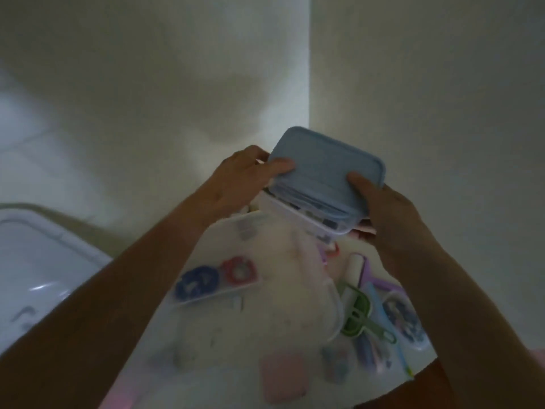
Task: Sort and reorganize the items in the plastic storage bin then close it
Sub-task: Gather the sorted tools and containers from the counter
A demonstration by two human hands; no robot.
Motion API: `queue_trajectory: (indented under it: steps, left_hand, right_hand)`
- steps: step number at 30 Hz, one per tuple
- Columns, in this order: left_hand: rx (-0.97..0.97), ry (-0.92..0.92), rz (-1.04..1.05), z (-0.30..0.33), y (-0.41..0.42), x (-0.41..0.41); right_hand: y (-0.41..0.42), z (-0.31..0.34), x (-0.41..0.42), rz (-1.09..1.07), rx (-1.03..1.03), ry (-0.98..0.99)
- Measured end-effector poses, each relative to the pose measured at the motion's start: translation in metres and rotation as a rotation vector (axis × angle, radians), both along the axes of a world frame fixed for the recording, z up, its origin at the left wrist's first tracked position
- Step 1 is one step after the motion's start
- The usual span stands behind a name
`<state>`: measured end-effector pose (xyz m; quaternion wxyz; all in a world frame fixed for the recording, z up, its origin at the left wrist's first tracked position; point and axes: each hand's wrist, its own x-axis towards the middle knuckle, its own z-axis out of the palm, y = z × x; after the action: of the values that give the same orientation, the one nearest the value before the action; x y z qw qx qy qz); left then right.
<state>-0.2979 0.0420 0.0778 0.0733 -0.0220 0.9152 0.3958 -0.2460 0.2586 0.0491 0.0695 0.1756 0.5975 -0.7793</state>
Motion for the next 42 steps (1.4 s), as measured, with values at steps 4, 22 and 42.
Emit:
queue_trajectory:
  steps: [4,22,42]
  left_hand:
    - [0.076,-0.105,0.146,-0.008,-0.067,0.061]
    - [0.29,-0.382,-0.024,-0.145,-0.107,0.096]
    - [0.339,-0.407,-0.003,-0.259,-0.049,0.004]
  right_hand:
    - [-0.056,0.005,0.018,0.197,0.121,-0.115]
    - [-0.127,-0.132,0.093,-0.038,-0.084,-0.513]
    - [-0.117,-0.307,0.027,-0.44,-0.187,-0.572]
